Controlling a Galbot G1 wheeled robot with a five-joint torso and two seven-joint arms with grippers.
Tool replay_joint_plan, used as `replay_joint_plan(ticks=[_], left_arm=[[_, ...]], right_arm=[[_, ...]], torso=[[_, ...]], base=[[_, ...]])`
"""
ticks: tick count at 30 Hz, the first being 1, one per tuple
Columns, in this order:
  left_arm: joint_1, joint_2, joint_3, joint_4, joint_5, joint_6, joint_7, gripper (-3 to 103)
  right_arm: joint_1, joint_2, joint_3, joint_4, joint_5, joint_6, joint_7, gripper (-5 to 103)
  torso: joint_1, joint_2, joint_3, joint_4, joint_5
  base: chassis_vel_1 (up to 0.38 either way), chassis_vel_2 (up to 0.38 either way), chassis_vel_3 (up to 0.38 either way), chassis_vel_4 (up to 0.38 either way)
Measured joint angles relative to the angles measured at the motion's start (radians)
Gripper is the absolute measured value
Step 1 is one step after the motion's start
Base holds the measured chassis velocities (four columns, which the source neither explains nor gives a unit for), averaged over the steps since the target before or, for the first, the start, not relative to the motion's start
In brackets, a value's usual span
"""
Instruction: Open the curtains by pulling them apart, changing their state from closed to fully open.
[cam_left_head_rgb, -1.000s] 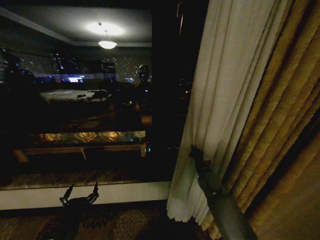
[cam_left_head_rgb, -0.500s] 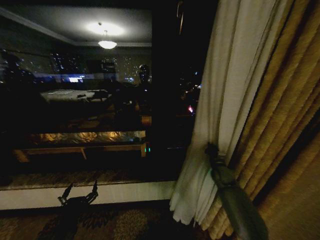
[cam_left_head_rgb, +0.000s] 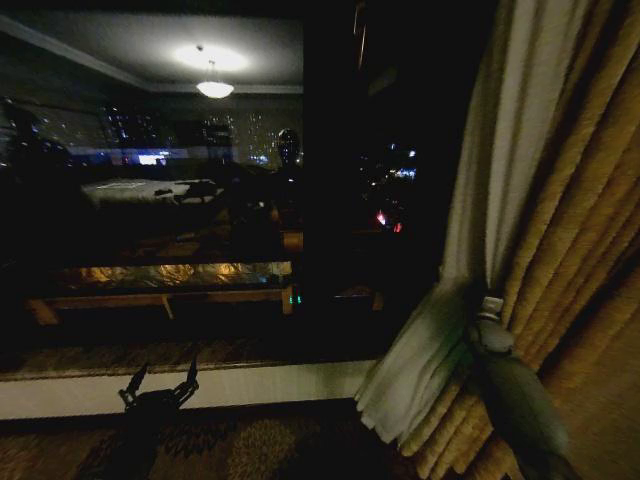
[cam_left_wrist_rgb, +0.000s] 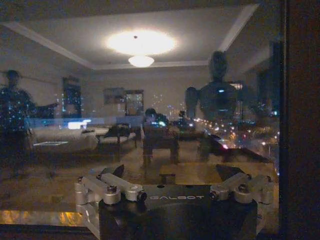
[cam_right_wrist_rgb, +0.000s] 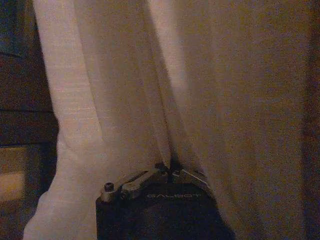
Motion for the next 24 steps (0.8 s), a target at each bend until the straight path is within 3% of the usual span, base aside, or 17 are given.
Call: replay_joint_plan(ticks=[6, 10, 12, 14, 18, 24], left_arm=[[0.008, 0.000, -0.002, -0.003, 0.000, -0.001, 0.000, 100], [0.009, 0.000, 0.000, -0.006, 0.000, -0.002, -0.001, 100], [0.009, 0.000, 0.003, -0.010, 0.000, -0.002, -0.008, 100], [0.007, 0.000, 0.004, -0.011, -0.001, -0.001, -0.014, 100], [-0.006, 0.000, 0.005, -0.011, -0.019, 0.030, -0.023, 100], [-0.015, 0.000, 0.011, -0.017, -0.028, 0.055, -0.037, 100]], right_arm=[[0.004, -0.007, 0.005, -0.006, -0.002, -0.023, 0.046, 0], [-0.079, -0.015, -0.010, 0.115, 0.062, -0.054, 0.000, 0], [-0.195, -0.011, -0.029, 0.307, 0.121, -0.104, -0.066, 9], [-0.225, -0.004, -0.037, 0.361, 0.135, -0.112, -0.073, 9], [-0.373, 0.044, -0.060, 0.626, 0.195, -0.194, -0.106, 31], [-0.531, 0.092, -0.100, 0.828, 0.220, -0.246, -0.154, 47]], torso=[[0.000, 0.000, 0.000, -0.0001, 0.0000], [0.000, 0.000, 0.000, -0.0006, 0.0002], [0.000, 0.000, 0.000, -0.0009, 0.0001], [0.000, 0.000, 0.000, -0.0007, 0.0000], [0.000, 0.000, 0.000, -0.0002, -0.0003], [0.000, 0.000, 0.000, -0.0003, 0.0000]], base=[[0.000, 0.000, 0.000, 0.000], [0.000, 0.000, 0.000, 0.000], [0.000, 0.000, 0.000, 0.000], [0.000, 0.000, 0.000, 0.000], [0.000, 0.000, 0.000, 0.000], [0.000, 0.000, 0.000, 0.000]])
